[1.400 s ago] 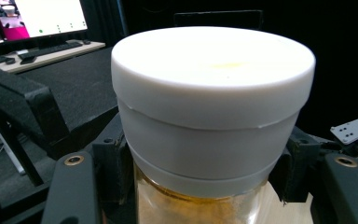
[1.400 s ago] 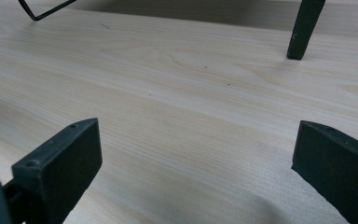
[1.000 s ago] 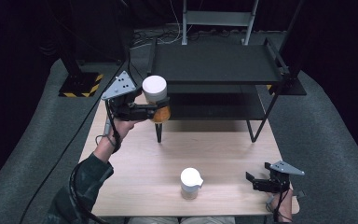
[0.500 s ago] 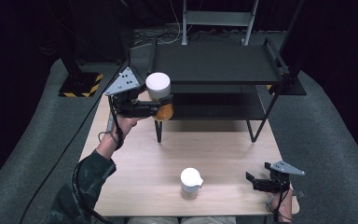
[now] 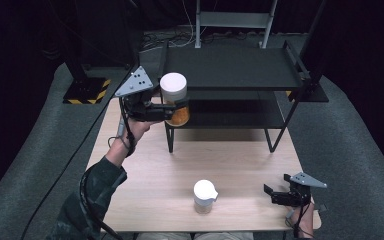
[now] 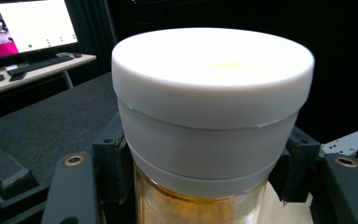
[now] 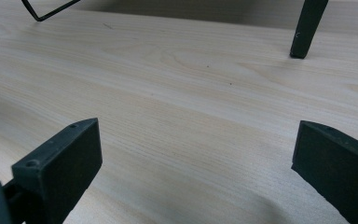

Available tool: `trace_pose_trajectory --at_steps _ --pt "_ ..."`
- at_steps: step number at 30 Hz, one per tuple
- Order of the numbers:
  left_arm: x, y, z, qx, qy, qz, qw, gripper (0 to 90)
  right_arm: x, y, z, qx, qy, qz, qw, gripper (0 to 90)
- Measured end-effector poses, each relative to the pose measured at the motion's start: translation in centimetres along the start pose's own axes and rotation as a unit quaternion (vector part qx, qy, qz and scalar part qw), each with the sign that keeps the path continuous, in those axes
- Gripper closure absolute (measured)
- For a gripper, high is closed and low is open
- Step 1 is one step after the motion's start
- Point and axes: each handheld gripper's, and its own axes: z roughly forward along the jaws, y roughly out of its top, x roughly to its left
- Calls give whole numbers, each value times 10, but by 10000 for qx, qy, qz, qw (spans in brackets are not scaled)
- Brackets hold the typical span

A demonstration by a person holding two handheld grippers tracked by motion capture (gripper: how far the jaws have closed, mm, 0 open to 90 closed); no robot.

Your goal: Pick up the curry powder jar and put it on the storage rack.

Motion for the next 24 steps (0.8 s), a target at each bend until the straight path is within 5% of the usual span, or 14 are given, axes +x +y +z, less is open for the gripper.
trace_pose_trajectory --at_steps 24 --pt "8 19 0 -146 52 4 9999 349 0 0 0 4 13 -2 10000 3"
